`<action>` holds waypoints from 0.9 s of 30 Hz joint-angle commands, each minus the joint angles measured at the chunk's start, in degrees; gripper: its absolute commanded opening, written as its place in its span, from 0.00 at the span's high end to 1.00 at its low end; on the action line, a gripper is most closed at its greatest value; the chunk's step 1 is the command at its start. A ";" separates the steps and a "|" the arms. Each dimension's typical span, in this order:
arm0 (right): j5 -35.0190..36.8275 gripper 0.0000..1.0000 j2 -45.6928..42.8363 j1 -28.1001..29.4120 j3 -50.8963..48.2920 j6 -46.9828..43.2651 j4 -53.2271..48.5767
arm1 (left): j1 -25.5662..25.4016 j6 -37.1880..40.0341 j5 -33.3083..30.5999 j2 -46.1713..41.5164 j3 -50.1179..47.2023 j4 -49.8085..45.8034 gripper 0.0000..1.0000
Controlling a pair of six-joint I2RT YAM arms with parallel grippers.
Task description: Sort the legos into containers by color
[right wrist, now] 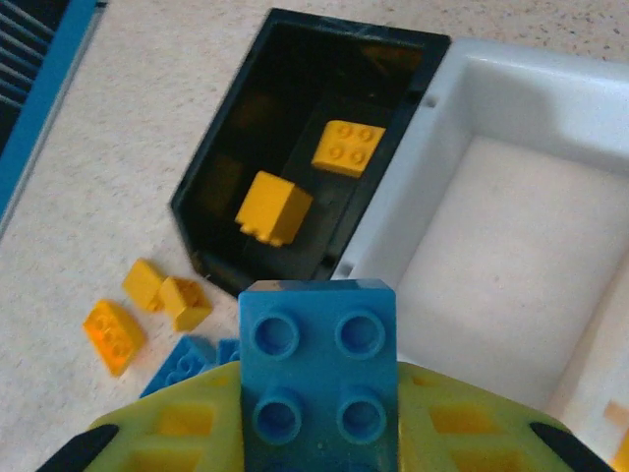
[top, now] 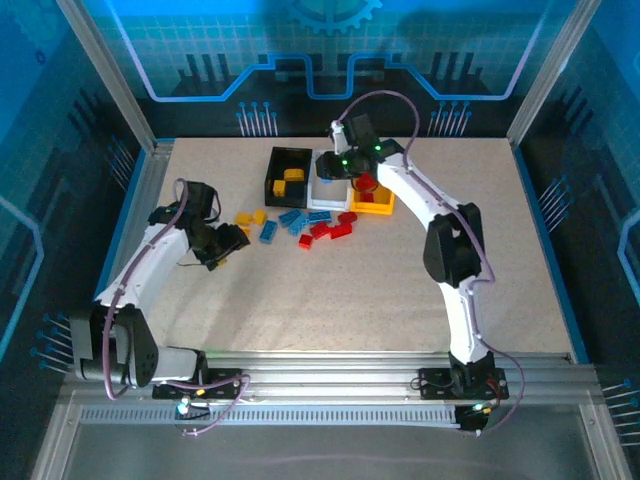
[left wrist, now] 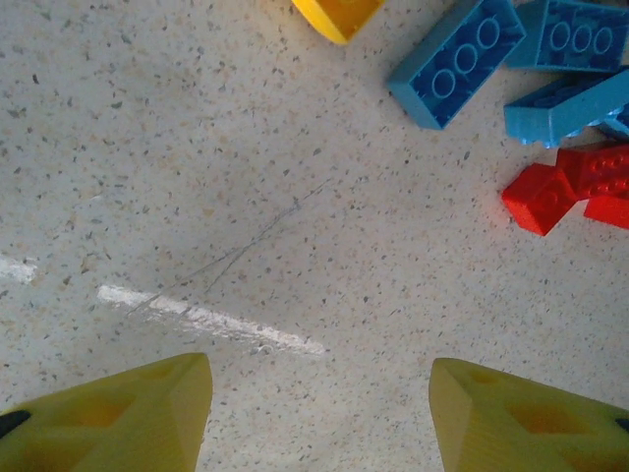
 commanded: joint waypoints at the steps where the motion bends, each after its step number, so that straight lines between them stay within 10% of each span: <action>1: 2.56 0.68 7.80 0.14 8.37 3.15 -6.52 | -0.21 0.42 0.86 1.19 2.54 -1.24 0.38; 13: 5.78 0.63 18.81 -0.85 19.13 5.92 -9.71 | -0.14 2.00 -0.56 2.41 3.21 -2.36 0.34; 27: 2.95 0.42 10.74 -0.21 13.19 3.30 -8.93 | 1.37 -2.80 0.00 7.32 5.18 -0.63 0.27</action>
